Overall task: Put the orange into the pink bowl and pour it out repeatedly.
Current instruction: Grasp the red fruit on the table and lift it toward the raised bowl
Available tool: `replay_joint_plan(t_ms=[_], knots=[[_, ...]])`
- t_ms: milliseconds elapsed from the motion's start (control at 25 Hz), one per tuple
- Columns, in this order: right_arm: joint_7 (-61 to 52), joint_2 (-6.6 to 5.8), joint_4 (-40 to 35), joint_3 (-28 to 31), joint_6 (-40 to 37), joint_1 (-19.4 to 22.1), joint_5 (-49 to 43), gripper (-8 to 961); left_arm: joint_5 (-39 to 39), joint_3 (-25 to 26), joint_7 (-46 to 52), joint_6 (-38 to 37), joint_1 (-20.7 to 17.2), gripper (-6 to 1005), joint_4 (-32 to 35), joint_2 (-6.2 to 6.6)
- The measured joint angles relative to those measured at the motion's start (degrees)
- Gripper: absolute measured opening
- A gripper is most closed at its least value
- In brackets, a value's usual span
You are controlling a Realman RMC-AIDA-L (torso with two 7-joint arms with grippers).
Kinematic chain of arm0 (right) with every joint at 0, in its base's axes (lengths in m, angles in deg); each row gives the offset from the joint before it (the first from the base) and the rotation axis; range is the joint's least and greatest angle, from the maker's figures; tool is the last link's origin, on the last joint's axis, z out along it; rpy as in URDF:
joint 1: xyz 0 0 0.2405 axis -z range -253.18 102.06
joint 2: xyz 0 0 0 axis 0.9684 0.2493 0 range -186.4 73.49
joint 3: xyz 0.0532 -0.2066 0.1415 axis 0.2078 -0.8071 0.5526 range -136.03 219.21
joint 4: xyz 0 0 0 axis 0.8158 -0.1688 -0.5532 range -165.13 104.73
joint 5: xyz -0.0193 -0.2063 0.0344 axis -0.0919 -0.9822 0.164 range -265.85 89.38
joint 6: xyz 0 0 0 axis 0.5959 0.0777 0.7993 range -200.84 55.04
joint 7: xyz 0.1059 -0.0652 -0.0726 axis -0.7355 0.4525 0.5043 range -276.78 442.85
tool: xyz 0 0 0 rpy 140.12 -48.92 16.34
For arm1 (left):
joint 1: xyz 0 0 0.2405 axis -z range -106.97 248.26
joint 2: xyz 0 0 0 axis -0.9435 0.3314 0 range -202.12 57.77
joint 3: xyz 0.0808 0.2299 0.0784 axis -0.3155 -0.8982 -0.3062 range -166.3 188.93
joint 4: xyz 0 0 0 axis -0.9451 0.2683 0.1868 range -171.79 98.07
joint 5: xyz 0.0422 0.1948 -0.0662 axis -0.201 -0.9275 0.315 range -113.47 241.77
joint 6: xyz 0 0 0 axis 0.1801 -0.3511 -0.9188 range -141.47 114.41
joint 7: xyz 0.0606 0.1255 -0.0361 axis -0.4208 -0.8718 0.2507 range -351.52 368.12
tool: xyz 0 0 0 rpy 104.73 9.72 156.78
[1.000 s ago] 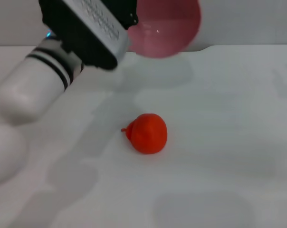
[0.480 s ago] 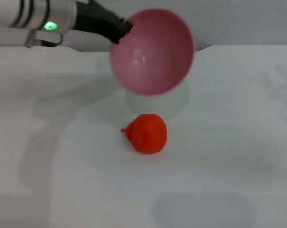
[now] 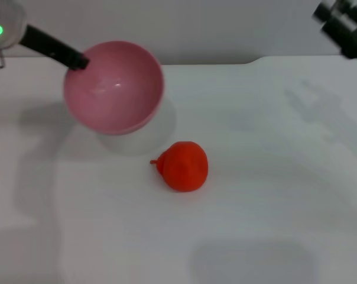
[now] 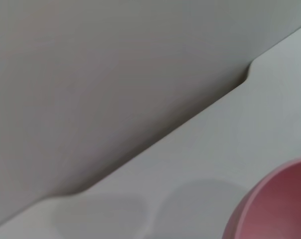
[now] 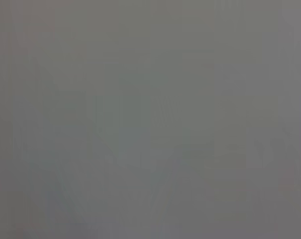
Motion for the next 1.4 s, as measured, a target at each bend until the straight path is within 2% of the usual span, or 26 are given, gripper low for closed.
replay_joint_plan(t_ms=[160, 320, 400, 520, 680, 800, 920, 1080, 1400], knots=[[-14.2, -0.24, -7.0, 0.0, 9.0, -1.4, -17.6, 522, 0.0, 1.6, 0.6, -0.8, -2.0, 42, 0.0, 0.91], [-34.1, -0.77, -11.9, -0.1, 10.3, -5.9, -40.3, 522, 0.0, 1.6, 0.9, -1.5, -3.4, 42, -0.1, 1.22], [-43.9, -1.15, -13.1, -0.6, 8.3, -9.5, -51.3, 522, 0.0, 1.4, 1.0, -1.7, -3.8, 42, -0.3, 1.15], [-53.9, -1.13, -14.1, -0.8, 1.3, -15.2, -64.1, 522, 0.0, 1.2, 1.0, -1.8, -4.3, 42, -0.4, 0.88], [-59.8, 0.02, -14.6, -0.8, -9.5, -22.3, -75.7, 522, 0.0, 1.2, 1.0, -1.9, -4.7, 42, -0.5, 0.67], [-59.9, 1.11, -16.4, -2.5, -13.8, -24.5, -77.8, 523, 0.1, 1.1, 1.0, -2.0, -4.7, 42, -0.4, 0.57], [-59.9, 1.39, -17.9, -6.2, -13.9, -24.8, -76.4, 523, 0.1, 1.1, 1.0, -2.1, -4.7, 42, -0.4, 0.44], [-58.6, 1.44, -17.3, -10.0, -11.4, -24.8, -73.2, 523, 0.1, 0.8, 1.0, -2.2, -4.6, 42, -0.4, 0.21], [-58.4, 1.57, -14.1, -19.6, -2.0, -24.8, -69.9, 666, 0.1, 0.4, 1.0, -2.3, -4.3, 42, -0.5, -0.40]])
